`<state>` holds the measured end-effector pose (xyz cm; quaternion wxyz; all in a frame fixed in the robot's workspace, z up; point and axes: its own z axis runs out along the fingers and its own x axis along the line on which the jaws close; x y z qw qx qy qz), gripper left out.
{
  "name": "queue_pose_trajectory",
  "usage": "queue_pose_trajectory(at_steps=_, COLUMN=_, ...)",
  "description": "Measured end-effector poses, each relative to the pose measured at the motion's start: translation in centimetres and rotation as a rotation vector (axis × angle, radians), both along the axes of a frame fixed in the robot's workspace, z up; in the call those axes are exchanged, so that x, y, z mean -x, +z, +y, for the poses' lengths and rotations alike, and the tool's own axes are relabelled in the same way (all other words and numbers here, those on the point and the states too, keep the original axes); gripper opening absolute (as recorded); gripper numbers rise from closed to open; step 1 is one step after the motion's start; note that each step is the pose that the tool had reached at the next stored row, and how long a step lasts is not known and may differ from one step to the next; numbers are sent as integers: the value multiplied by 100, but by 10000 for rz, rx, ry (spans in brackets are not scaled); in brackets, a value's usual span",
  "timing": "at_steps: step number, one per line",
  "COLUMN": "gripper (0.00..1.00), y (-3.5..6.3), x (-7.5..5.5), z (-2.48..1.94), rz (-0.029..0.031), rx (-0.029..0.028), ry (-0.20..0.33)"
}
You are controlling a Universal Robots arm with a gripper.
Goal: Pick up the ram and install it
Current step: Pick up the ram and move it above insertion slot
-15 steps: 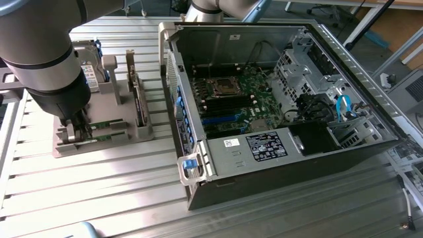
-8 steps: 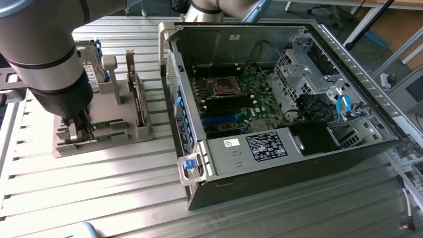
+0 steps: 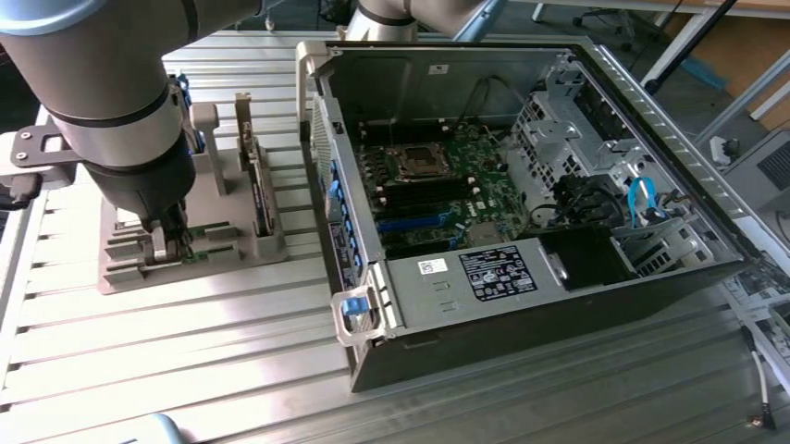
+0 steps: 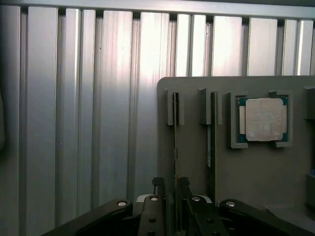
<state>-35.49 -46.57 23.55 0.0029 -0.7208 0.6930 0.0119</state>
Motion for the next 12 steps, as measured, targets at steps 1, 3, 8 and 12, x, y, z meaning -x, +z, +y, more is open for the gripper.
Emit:
queue_pose_trajectory(at_steps=1, gripper=24, y=0, x=-8, z=0, rz=-1, rx=0, ry=1)
queue_pose_trajectory(at_steps=3, gripper=24, y=0, x=-8, z=0, rz=0, rx=0, ry=-1)
queue_pose_trajectory(at_steps=8, gripper=24, y=-29, x=-9, z=0, rz=0, rx=1, ry=-1)
queue_pose_trajectory(at_steps=12, gripper=24, y=-69, x=-8, z=0, rz=0, rx=1, ry=-1)
